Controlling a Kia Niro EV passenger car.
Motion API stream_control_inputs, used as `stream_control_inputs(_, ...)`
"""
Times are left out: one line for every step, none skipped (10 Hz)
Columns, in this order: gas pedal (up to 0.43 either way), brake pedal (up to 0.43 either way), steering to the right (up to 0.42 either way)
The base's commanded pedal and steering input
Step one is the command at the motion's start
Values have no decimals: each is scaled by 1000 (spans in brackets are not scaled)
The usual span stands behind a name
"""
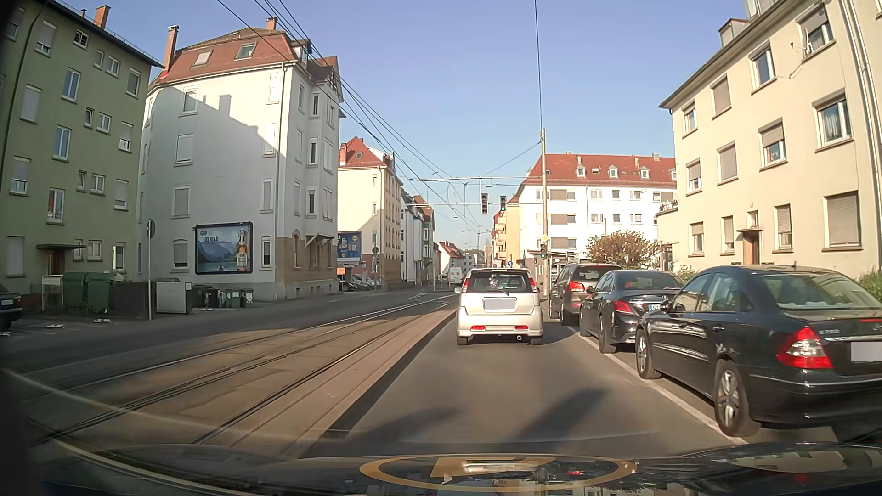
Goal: Follow the waypoints while adhering to traffic rules and regulations
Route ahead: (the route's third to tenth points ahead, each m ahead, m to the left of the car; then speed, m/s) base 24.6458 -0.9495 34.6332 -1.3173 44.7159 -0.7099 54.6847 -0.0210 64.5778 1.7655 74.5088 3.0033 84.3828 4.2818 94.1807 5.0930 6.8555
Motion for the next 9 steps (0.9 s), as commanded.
stream_control_inputs(118, 0, 14)
stream_control_inputs(118, 0, 16)
stream_control_inputs(118, 0, 17)
stream_control_inputs(118, 0, 17)
stream_control_inputs(110, 0, 17)
stream_control_inputs(110, 0, 17)
stream_control_inputs(98, 0, 17)
stream_control_inputs(87, 0, 18)
stream_control_inputs(87, 0, 17)
